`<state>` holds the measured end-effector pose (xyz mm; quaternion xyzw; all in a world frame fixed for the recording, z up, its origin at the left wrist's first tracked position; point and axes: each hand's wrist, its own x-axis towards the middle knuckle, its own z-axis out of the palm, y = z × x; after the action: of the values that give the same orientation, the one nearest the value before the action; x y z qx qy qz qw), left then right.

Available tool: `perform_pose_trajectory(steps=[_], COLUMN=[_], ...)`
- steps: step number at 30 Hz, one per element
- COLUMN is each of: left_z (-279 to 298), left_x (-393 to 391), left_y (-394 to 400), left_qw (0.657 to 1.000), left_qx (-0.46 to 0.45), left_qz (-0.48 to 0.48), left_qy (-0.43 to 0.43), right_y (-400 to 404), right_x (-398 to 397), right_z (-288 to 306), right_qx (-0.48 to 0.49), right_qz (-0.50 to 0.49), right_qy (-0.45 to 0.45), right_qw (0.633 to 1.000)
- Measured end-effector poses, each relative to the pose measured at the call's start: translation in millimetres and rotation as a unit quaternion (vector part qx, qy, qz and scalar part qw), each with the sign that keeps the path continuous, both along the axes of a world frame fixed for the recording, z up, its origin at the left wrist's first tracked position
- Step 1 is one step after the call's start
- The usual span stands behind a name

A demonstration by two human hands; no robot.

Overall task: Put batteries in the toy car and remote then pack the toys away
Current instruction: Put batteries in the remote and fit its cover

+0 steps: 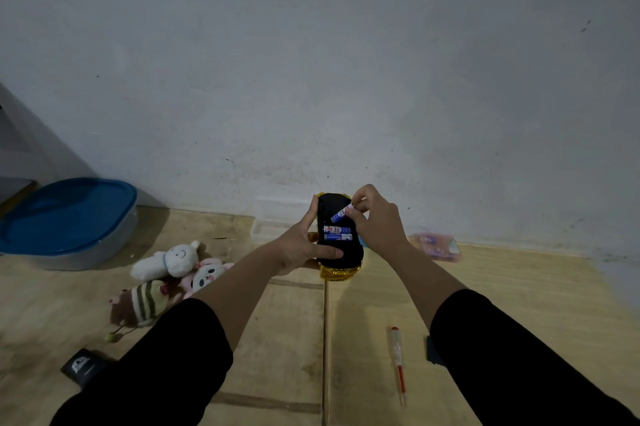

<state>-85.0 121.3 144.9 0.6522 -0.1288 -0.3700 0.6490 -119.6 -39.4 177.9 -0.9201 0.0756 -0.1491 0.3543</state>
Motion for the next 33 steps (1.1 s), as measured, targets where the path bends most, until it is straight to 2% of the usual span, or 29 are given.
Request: perform_pose_trajectory(steps=[7, 11, 14, 18, 21, 23, 33], left_z=[1.0, -0.2, 2.2, 4.1, 5.6, 7.3, 6.7], left_x=[0.0, -2.9, -4.5, -5.7, -7.3, -8.7, -14.6], left_y=[1.2, 2.2, 0.8, 2.2, 2.6, 2.0, -2.2], left_qw=[1.0, 1.0, 1.0, 0.999, 0.999, 0.999, 0.999], left_qx=[-0.001, -0.012, -0.023, -0.03, -0.032, -0.03, -0.02], left_qz=[0.003, 0.002, -0.005, -0.012, -0.021, -0.03, -0.025], left_qy=[0.003, 0.003, 0.0, -0.007, -0.013, -0.02, -0.025], right_y=[-3.9, -7.8, -10.7, -10.9, -9.7, -8.8, -7.7], right_x=[4.6, 7.7, 7.9, 5.6, -0.1, -3.2, -8.3], right_z=[-2.9, -1.9, -0.9, 8.8, 16.8, 19.4, 3.0], right_qx=[-0.087, -0.078, -0.042, 0.055, 0.225, 0.29, 0.225], right_qz=[-0.031, -0.019, -0.022, 0.007, 0.05, 0.068, 0.074], right_qy=[0.001, 0.033, 0.049, 0.093, 0.174, 0.193, 0.184], right_qw=[0.996, 0.996, 0.998, 0.994, 0.957, 0.935, 0.954])
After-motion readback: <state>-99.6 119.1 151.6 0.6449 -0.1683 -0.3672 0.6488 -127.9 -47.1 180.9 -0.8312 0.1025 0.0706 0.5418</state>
